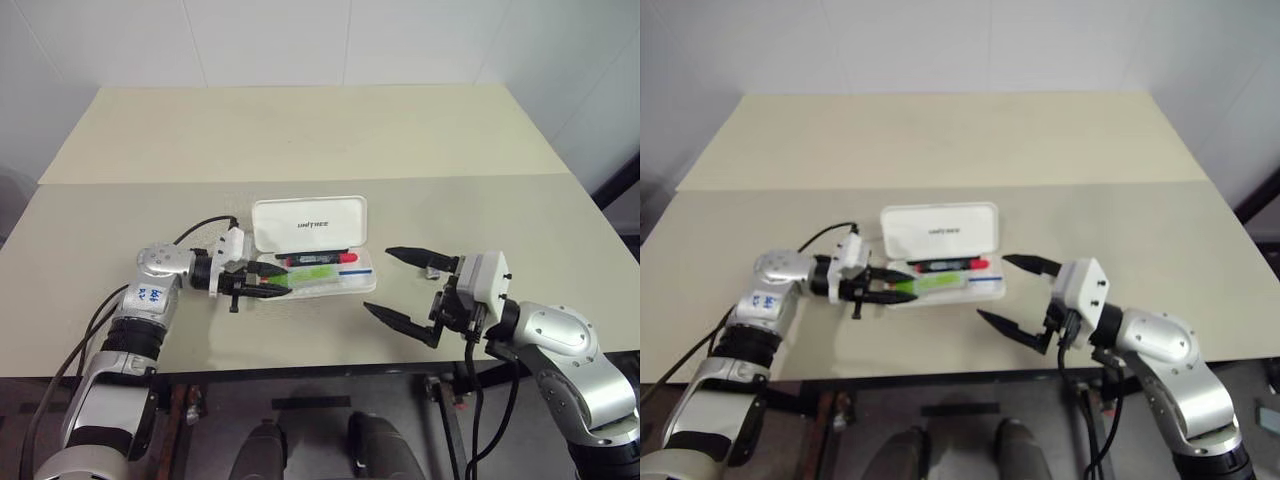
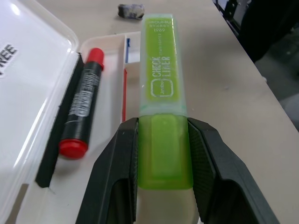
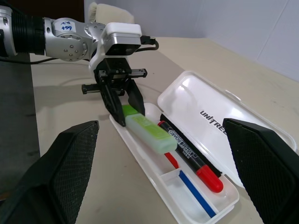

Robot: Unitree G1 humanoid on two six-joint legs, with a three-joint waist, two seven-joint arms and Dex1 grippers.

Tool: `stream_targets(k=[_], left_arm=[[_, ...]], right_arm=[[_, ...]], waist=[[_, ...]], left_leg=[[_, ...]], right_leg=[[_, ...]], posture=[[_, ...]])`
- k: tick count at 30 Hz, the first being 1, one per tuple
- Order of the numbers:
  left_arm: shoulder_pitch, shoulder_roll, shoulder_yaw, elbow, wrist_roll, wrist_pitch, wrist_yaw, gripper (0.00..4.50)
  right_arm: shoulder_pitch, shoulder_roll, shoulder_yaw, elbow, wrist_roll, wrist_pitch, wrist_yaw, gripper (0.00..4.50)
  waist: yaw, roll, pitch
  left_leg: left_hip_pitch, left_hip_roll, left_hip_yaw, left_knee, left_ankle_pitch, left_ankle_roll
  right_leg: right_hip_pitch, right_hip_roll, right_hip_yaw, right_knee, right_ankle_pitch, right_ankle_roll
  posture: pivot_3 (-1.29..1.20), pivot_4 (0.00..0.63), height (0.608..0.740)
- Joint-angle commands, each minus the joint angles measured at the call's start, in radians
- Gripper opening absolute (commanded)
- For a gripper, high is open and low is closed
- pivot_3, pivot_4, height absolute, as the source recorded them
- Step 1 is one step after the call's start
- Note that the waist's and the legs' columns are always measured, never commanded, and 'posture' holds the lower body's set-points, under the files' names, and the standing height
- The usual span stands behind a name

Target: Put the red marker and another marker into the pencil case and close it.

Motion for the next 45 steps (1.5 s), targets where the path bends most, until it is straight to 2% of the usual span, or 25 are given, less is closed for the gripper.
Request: stream_targets(k=[1,8,10,18,19,37,45], left_arm=[[-0.014,0.006,-0.009,0.006,0.020,-0.027,-0.005,1.08],[-0.013,0.014,-0.020,0.011,0.048,-0.002,0.019,1.08],[-0.014,0.015,-0.021,0.011,0.051,0.004,0.026,1.85],[-0.031,-0.004,-0.013,0.010,0.047,-0.019,0.054,4.37],[-0.032,-0.008,-0.012,0.006,0.041,-0.020,0.052,4.46],[0.002,-0.037,0.014,-0.029,-0.036,-0.090,-0.001,4.46],[0.092,-0.050,-0.008,-0.158,-0.070,-0.067,-0.038,4.46]], right_arm=[[0.005,-0.004,-0.024,-0.049,0.006,-0.011,-0.014,4.50],[0.004,0.002,-0.015,-0.048,0.006,-0.014,-0.024,4.50],[0.001,0.003,-0.013,-0.047,0.005,-0.014,-0.025,4.50],[-0.009,0.011,-0.003,-0.040,0.004,-0.014,-0.028,4.50],[-0.011,0.012,-0.002,-0.039,0.003,-0.013,-0.029,4.50],[-0.020,0.028,0.003,-0.033,-0.008,-0.009,-0.032,4.50],[-0.017,0.035,0.010,-0.032,-0.009,-0.010,-0.035,4.50]], waist=[[0.000,0.000,0.000],[0.000,0.000,0.000],[0.000,0.000,0.000],[0.001,0.000,0.000],[0.001,0.000,0.000],[0.001,0.000,0.000],[0.000,0.000,0.000]], left_leg=[[0.000,0.000,0.000,0.000,0.000,0.000],[0.000,0.000,0.000,0.000,0.000,0.000],[0.000,0.000,0.000,0.000,0.000,0.000],[0.001,0.000,0.000,0.002,0.001,0.001],[0.001,0.000,0.000,0.002,0.001,0.001],[0.000,0.000,-0.001,0.000,0.001,0.001],[0.000,0.000,-0.001,0.000,0.001,0.001]], right_leg=[[0.000,0.000,0.000,0.000,0.000,0.000],[0.000,0.000,0.000,0.000,0.000,0.000],[0.000,0.000,0.000,0.000,0.000,0.000],[0.001,0.000,0.000,0.001,0.001,0.000],[0.001,0.000,0.000,0.001,0.001,-0.001],[0.001,0.000,0.000,0.000,0.001,0.000],[0.001,0.000,0.000,-0.001,0.001,0.000]], posture=[[0.00,0.150,0.740],[0.00,0.150,0.740],[0.00,0.150,0.740],[0.00,0.150,0.740],[0.00,0.150,0.740],[0.00,0.150,0.740],[0.00,0.150,0.740]])
